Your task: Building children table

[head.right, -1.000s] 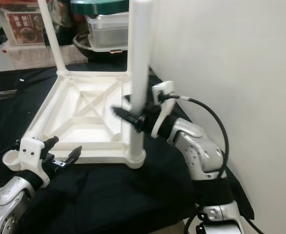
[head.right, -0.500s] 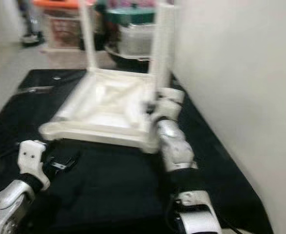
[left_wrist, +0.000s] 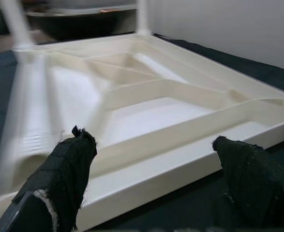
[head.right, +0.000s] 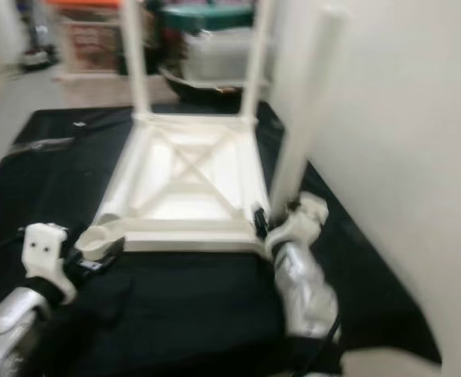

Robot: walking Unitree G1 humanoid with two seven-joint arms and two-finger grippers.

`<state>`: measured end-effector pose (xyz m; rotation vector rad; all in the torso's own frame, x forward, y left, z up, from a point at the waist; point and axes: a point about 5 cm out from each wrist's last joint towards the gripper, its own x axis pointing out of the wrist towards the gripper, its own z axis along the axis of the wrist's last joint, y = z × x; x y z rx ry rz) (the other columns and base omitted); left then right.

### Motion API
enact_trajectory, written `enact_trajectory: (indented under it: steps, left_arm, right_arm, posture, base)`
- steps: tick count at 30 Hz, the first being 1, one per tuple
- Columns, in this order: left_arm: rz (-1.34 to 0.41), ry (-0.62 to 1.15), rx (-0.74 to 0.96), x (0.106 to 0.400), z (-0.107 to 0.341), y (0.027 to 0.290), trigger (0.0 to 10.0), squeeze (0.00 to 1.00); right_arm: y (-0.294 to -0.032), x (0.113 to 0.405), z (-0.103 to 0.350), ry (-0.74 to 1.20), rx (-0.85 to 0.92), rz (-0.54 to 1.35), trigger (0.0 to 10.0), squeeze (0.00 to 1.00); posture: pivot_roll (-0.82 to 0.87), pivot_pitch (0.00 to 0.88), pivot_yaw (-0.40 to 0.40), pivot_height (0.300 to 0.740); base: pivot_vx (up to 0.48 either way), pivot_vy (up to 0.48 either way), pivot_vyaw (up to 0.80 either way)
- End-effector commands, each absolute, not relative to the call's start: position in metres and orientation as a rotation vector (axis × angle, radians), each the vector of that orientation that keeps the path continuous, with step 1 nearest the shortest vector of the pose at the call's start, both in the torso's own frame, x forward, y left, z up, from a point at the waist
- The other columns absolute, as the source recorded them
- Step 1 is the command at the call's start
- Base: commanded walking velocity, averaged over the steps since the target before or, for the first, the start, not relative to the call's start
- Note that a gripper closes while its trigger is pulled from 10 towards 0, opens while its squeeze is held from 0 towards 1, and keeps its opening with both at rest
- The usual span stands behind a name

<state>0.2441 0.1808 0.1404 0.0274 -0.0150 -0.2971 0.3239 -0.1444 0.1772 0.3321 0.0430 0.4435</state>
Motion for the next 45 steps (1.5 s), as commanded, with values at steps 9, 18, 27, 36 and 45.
enact_trajectory:
  steps: [9, 18, 27, 36, 45]
  left_arm:
    - [-0.268, -0.002, 0.033, 0.242, 0.137, 0.185, 10.0, 0.00]
    - [-0.274, 0.004, 0.035, 0.240, 0.137, 0.185, 10.0, 0.00]
    - [-0.286, 0.006, 0.026, 0.241, 0.137, 0.184, 10.0, 0.00]
    - [-0.304, 0.009, 0.022, 0.242, 0.137, 0.182, 10.0, 0.00]
    - [-0.286, 0.001, 0.029, 0.241, 0.137, 0.183, 10.0, 0.00]
  right_arm:
    - [-0.087, 0.306, 0.180, 0.081, 0.323, 1.213, 10.0, 0.00]
    - [-0.154, 0.351, 0.118, 0.309, 0.112, -0.157, 0.0, 0.00]
    - [-0.126, 0.307, 0.146, 0.072, 0.041, 0.115, 10.0, 0.00]
    - [-0.088, 0.289, 0.178, 0.010, 0.161, 0.788, 10.0, 0.00]
    - [-0.075, 0.286, 0.194, 0.015, 0.101, 1.385, 8.0, 0.00]
  posture:
    - [0.10, 0.000, -0.075, 0.740]
    - [0.09, 0.000, -0.068, 0.740]
    - [0.05, 0.000, -0.035, 0.740]
    - [0.05, 0.000, -0.031, 0.740]
    - [0.11, 0.000, -0.072, 0.740]
  base:
    - [0.000, 0.000, 0.00]
    - [0.000, 0.000, 0.00]
    - [0.000, 0.000, 0.00]
    - [0.000, 0.000, 0.00]
    - [0.000, 0.000, 0.00]
